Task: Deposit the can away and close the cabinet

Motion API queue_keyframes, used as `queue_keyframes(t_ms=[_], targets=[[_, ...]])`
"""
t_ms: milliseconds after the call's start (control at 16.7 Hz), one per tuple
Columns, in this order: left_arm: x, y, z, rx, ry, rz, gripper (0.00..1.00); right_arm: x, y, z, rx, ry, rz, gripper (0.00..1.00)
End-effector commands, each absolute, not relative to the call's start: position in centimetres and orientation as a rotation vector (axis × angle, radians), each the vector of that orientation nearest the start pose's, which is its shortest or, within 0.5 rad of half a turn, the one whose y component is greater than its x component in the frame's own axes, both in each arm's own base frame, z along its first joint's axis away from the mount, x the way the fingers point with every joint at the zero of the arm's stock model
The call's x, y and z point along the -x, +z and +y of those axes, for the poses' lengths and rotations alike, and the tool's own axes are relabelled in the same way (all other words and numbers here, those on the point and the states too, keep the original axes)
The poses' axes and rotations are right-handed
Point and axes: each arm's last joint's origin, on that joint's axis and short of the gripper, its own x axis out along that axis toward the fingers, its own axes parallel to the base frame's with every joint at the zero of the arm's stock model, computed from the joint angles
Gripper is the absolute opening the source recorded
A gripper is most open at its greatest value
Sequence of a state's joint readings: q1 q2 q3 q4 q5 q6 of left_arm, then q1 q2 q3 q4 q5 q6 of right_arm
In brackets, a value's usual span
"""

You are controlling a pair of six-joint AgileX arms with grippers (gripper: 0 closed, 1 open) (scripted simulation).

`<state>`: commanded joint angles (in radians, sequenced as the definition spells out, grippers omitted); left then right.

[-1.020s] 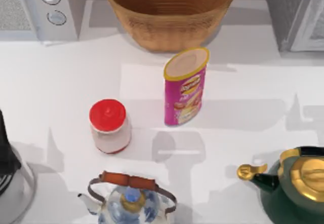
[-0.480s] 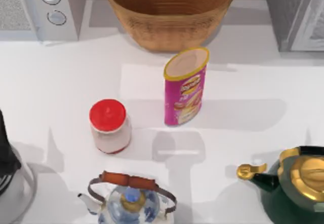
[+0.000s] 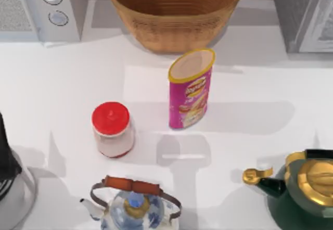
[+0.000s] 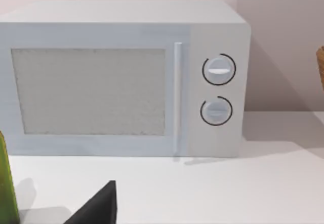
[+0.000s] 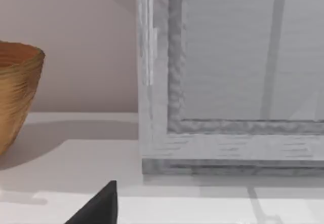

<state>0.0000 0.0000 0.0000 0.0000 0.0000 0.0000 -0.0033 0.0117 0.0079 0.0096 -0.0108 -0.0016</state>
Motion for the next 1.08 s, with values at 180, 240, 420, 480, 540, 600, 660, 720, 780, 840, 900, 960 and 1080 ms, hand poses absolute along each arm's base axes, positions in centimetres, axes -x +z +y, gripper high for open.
queue_keyframes(t_ms=[180, 240, 420, 480, 540, 600, 660, 720, 780, 840, 900, 960, 1080], targets=[[-10.6, 16.0, -0.1, 0.000, 0.000, 0.000, 1.00, -11.0, 17.2, -0.2, 0.016, 0.066, -0.036, 1.00], [-10.6, 16.0, -0.1, 0.000, 0.000, 0.000, 1.00, -11.2, 17.6, -0.3, 0.023, 0.097, -0.050, 1.00], [-10.6, 16.0, -0.1, 0.000, 0.000, 0.000, 1.00, -12.4, 18.9, -0.9, 0.048, 0.219, -0.090, 1.00], [-10.6, 16.0, -0.1, 0.000, 0.000, 0.000, 1.00, -12.9, 19.3, -1.3, 0.058, 0.258, -0.100, 1.00], [-10.6, 16.0, -0.1, 0.000, 0.000, 0.000, 1.00, -13.6, 19.7, -1.8, 0.069, 0.292, -0.107, 1.00], [-10.6, 16.0, -0.1, 0.000, 0.000, 0.000, 1.00, -14.2, 19.9, -2.6, 0.080, 0.319, -0.111, 1.00], [-10.6, 16.0, -0.1, 0.000, 0.000, 0.000, 1.00, -14.9, 20.0, -3.5, 0.091, 0.336, -0.112, 1.00], [-10.6, 16.0, -0.1, 0.000, 0.000, 0.000, 1.00, -15.6, 20.0, -4.7, 0.100, 0.343, -0.109, 1.00], [-10.6, 16.0, -0.1, 0.000, 0.000, 0.000, 1.00, -16.2, 19.9, -6.1, 0.106, 0.340, -0.101, 1.00], [-10.6, 16.0, -0.1, 0.000, 0.000, 0.000, 1.00, -16.7, 19.6, -7.7, 0.106, 0.327, -0.089, 1.00], [-10.6, 16.0, -0.1, 0.000, 0.000, 0.000, 1.00, -17.0, 19.2, -9.4, 0.100, 0.302, -0.074, 1.00], [-10.6, 16.0, -0.1, 0.000, 0.000, 0.000, 1.00, -17.2, 18.7, -11.1, 0.092, 0.266, -0.061, 1.00], [-10.6, 16.0, -0.1, 0.000, 0.000, 0.000, 1.00, -16.9, 17.8, -14.6, 0.071, 0.175, -0.039, 1.00]])
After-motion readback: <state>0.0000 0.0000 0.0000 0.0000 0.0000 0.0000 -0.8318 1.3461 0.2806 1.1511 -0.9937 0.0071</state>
